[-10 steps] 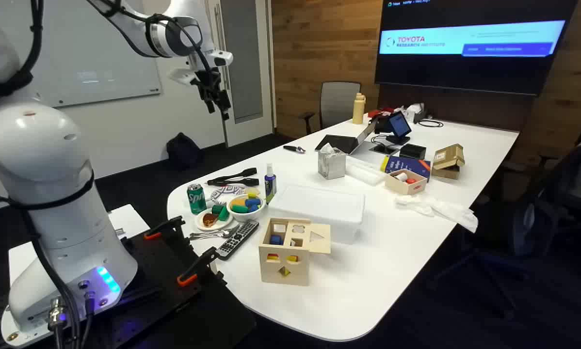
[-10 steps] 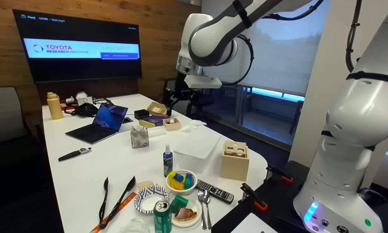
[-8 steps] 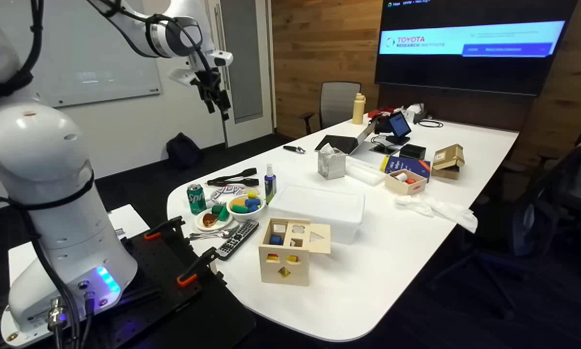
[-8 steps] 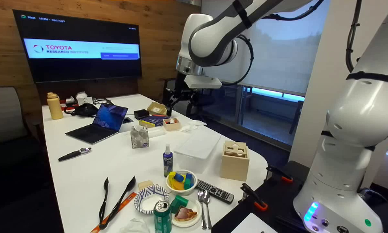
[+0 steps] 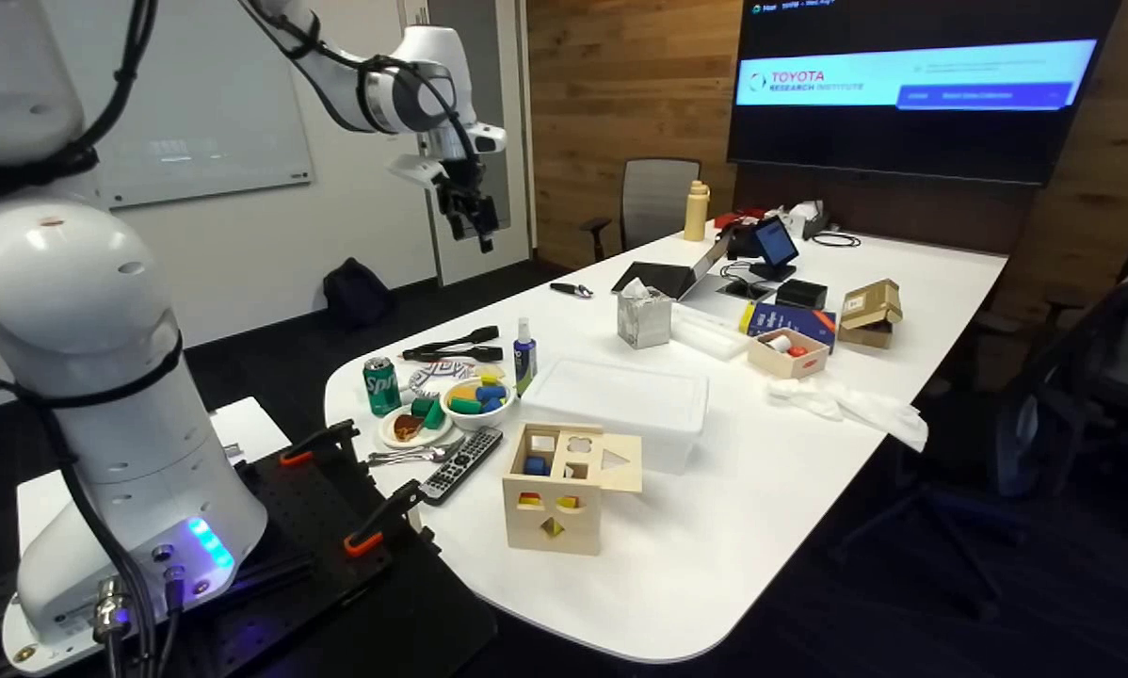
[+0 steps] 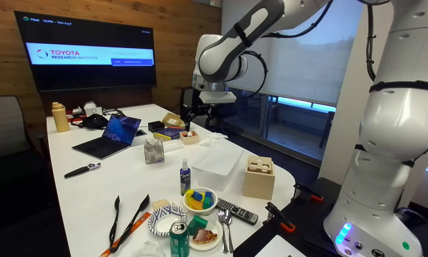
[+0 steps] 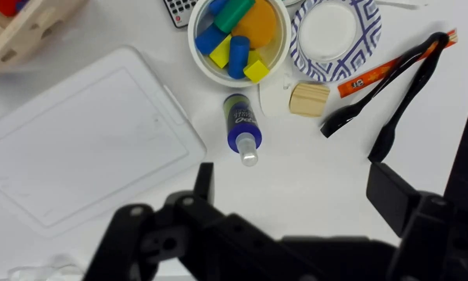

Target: Remove the cap from the blue bottle

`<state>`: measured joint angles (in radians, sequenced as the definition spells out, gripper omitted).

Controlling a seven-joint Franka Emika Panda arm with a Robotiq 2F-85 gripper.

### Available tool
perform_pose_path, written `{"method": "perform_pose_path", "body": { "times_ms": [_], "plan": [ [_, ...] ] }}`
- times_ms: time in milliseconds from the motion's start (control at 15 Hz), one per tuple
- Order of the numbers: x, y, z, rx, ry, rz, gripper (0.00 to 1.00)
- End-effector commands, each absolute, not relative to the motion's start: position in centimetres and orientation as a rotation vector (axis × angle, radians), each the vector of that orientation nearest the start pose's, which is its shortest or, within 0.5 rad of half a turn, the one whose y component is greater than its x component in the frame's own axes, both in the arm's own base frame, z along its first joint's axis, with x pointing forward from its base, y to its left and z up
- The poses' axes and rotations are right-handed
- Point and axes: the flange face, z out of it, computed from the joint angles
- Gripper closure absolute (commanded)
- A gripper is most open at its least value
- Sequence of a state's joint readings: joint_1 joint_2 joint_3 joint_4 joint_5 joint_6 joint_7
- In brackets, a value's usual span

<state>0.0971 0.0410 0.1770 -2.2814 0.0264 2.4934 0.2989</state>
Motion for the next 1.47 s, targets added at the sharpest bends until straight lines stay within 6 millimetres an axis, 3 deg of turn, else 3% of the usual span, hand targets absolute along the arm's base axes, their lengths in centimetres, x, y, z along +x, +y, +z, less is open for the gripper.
{"method": "perform_pose_path", "body": {
  "times_ms": [0, 200, 467, 1000, 1400],
  "plan": [
    [59.0, 12.7, 30.9, -3.007, 0.002, -0.132, 0.0],
    [62.1, 12.4, 26.7, -2.969, -0.034, 0.027, 0.0],
    [63.8, 13.2, 22.5, -2.985, 0.016, 0.157, 0.0],
    [64.9, 14.5, 17.7, -2.997, 0.128, 0.221, 0.0],
    [65.4, 15.5, 16.5, -3.028, 0.179, 0.194, 0.0]
  ]
}}
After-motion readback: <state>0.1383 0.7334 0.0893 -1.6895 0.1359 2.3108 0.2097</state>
